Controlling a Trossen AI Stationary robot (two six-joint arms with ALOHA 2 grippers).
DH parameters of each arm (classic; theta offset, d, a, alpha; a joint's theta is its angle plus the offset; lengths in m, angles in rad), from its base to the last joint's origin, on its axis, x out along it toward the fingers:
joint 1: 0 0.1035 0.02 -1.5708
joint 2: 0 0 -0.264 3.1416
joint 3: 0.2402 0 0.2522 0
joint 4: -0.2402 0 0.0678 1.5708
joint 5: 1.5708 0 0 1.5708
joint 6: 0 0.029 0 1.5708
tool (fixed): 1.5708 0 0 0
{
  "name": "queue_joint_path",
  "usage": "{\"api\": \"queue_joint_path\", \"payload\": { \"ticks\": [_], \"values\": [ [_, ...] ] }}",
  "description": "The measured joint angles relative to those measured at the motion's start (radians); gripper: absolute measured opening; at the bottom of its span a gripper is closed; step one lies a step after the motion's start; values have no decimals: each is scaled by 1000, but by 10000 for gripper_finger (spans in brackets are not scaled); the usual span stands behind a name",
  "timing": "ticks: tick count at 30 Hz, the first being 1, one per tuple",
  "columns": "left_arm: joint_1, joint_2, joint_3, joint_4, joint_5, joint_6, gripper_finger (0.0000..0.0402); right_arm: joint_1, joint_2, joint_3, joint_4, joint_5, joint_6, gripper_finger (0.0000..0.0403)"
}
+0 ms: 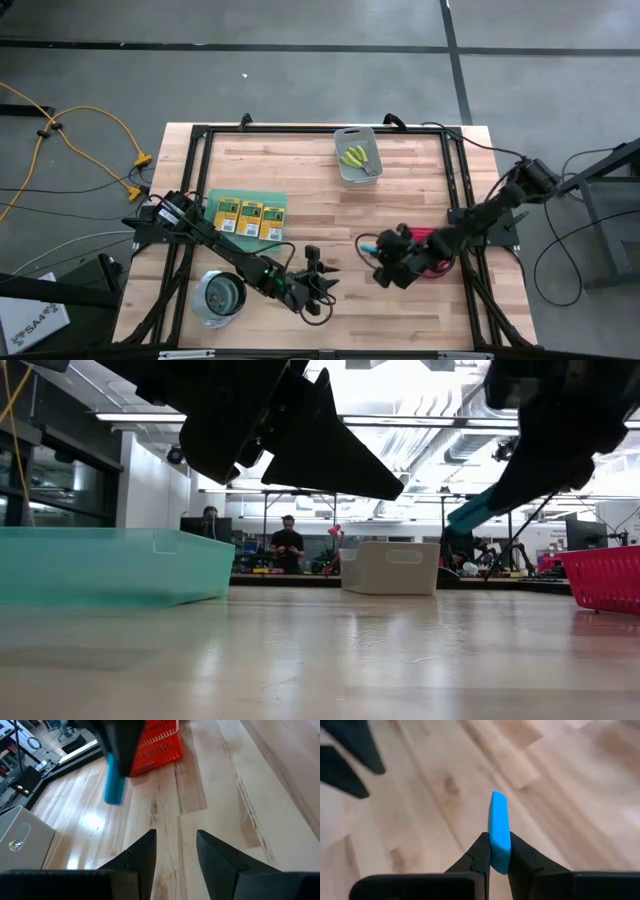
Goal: Pick & Place School Supplies
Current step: Put the blue eraser into the red bin
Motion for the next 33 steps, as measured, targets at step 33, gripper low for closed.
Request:
{"api": "queue_joint_path", "payload": {
  "ticks": [33],
  "values": [
    [-2, 1, 0, 0, 1, -20, 132, 162, -241, 19, -773, -223, 421, 30]
  ]
}}
